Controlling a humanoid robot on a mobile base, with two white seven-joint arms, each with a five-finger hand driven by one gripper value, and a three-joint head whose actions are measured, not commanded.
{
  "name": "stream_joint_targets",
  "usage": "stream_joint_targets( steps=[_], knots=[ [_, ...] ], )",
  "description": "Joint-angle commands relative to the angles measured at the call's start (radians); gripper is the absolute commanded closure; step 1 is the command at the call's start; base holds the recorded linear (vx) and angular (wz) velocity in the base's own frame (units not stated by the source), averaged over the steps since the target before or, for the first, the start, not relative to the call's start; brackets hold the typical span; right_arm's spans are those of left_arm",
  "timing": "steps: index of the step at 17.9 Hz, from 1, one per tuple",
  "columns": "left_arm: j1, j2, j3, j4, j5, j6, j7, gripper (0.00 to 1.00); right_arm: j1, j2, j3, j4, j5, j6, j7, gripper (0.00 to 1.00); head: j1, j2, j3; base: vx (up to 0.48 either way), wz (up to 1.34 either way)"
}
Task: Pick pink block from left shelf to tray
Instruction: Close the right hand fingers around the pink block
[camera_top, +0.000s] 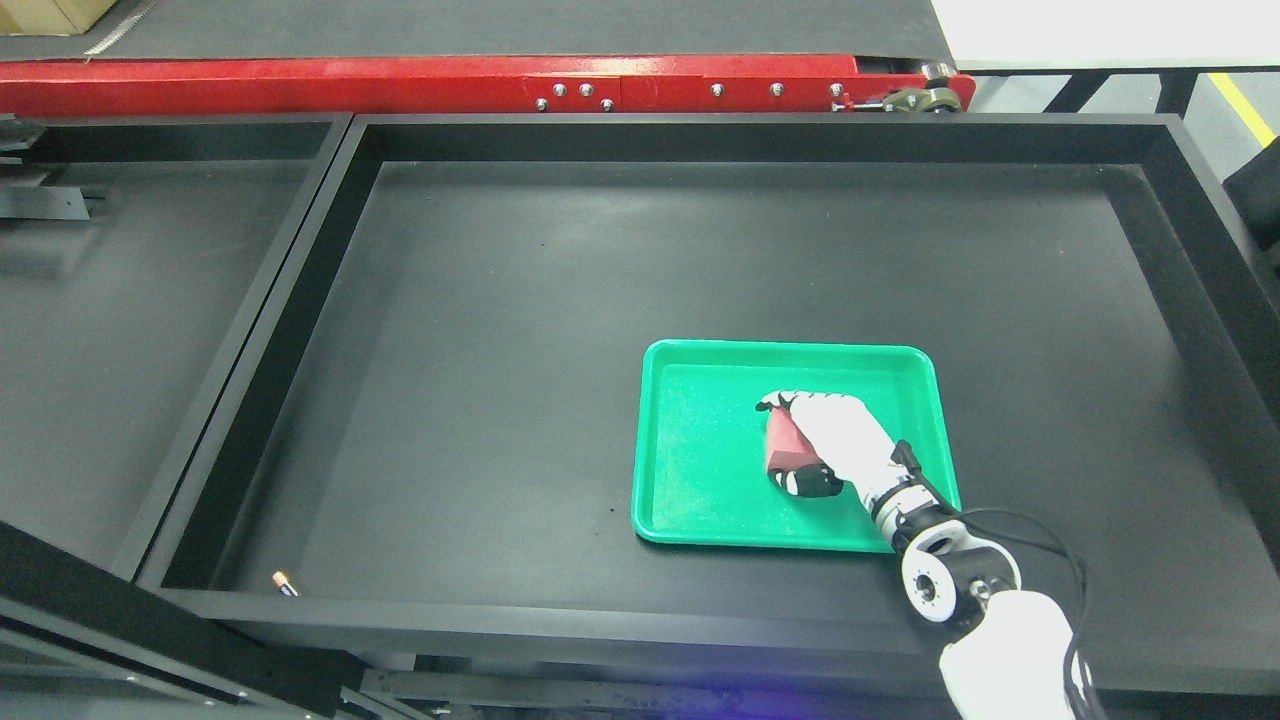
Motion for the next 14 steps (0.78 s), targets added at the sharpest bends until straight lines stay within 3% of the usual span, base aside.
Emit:
stream_joint_targets(
  steps=[1, 2, 4, 8, 14],
  knots=[
    [-0.031, 0.017, 0.0, -0.017, 0.0, 0.0, 0.001, 0.0, -0.008, -0.022, -0.03, 0.023, 0.004, -0.001, -0.075, 0.89, 0.0, 0.0, 0.0, 0.0, 0.0],
    [-0.029, 0.017, 0.0, -0.017, 0.0, 0.0, 0.001, 0.0, -0.013, -0.022, -0.034, 0.023, 0.001, -0.003, -0.111, 0.95, 0.0, 0.0, 0.0, 0.0, 0.0],
    [-0.031, 0.017, 0.0, -0.017, 0.0, 0.0, 0.001, 0.0, -0.022, -0.023, -0.039, 0.018, -0.001, -0.003, -0.173, 0.97, 0.0, 0.0, 0.0, 0.0, 0.0],
    [-0.029, 0.017, 0.0, -0.017, 0.0, 0.0, 0.001, 0.0, -0.013, -0.037, -0.062, -0.044, -0.042, -0.078, -0.31, 0.97, 0.0, 0.0, 0.0, 0.0, 0.0],
    [-0.029, 0.017, 0.0, -0.017, 0.0, 0.0, 0.001, 0.0, 0.032, -0.037, -0.074, -0.126, -0.113, -0.106, -0.401, 0.97, 0.0, 0.0, 0.0, -0.004, 0.0]
  ],
)
